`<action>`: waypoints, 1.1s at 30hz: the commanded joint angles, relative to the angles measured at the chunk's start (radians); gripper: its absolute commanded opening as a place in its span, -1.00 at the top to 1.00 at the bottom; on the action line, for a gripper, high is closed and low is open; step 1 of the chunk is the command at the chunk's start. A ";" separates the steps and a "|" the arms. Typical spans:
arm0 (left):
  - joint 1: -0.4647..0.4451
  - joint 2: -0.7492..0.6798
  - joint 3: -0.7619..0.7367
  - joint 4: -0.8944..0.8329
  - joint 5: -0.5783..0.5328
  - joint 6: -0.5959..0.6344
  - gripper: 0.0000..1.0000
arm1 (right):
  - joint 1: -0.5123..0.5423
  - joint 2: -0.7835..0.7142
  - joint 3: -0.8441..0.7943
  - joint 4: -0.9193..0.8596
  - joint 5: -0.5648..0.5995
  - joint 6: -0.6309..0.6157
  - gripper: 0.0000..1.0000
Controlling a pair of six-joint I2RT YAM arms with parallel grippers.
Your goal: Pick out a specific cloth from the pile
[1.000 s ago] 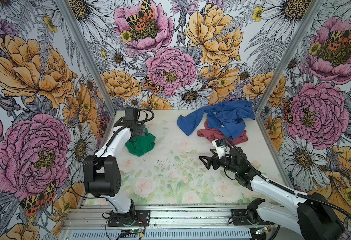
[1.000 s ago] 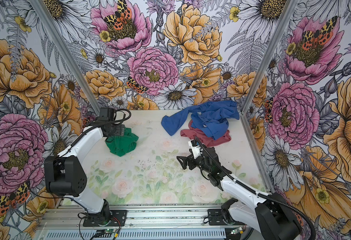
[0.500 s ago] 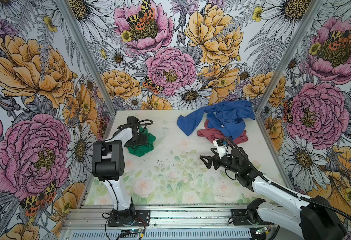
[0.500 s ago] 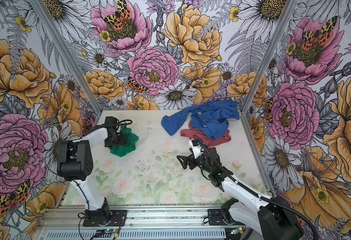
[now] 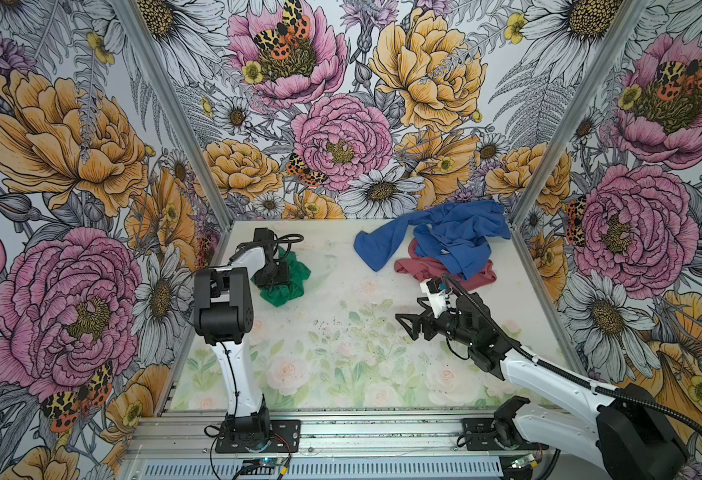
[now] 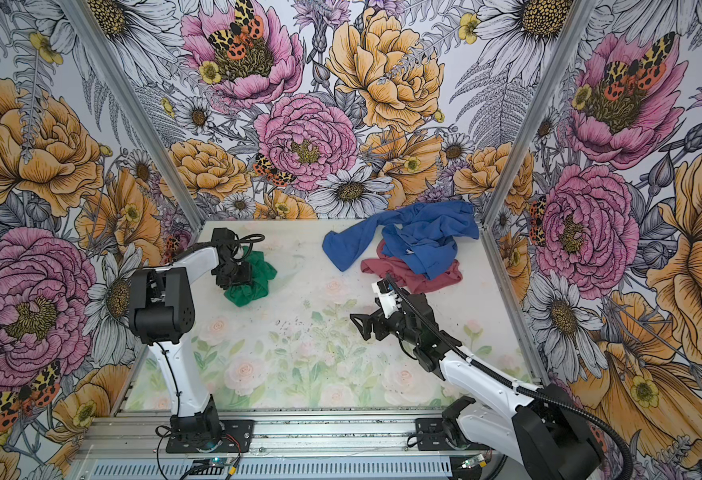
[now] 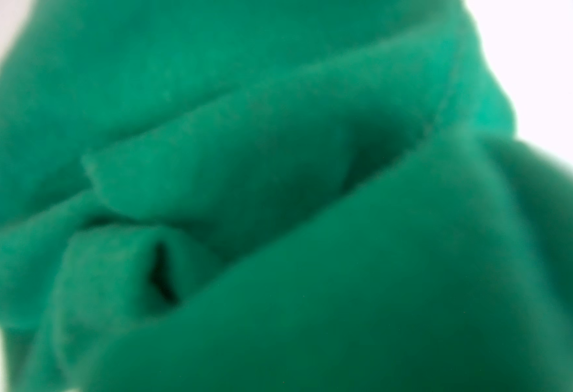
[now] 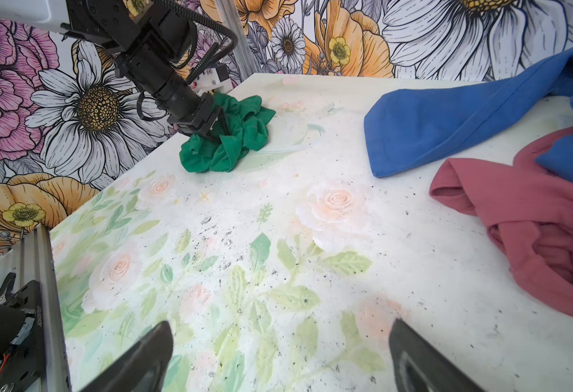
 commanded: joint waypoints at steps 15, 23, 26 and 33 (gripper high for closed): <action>0.033 0.210 0.498 -0.021 -0.046 -0.093 1.00 | 0.007 0.044 0.041 0.008 0.018 -0.024 -0.98; 0.048 0.339 0.610 -0.115 -0.072 -0.115 1.00 | 0.007 0.050 0.045 0.004 0.030 -0.031 -0.98; 0.058 0.340 0.572 -0.115 -0.075 -0.110 0.65 | 0.007 0.062 0.052 0.005 0.019 -0.028 -0.99; 0.066 0.185 0.385 0.025 -0.072 -0.052 -0.94 | 0.008 0.047 0.048 0.007 0.015 -0.022 -0.99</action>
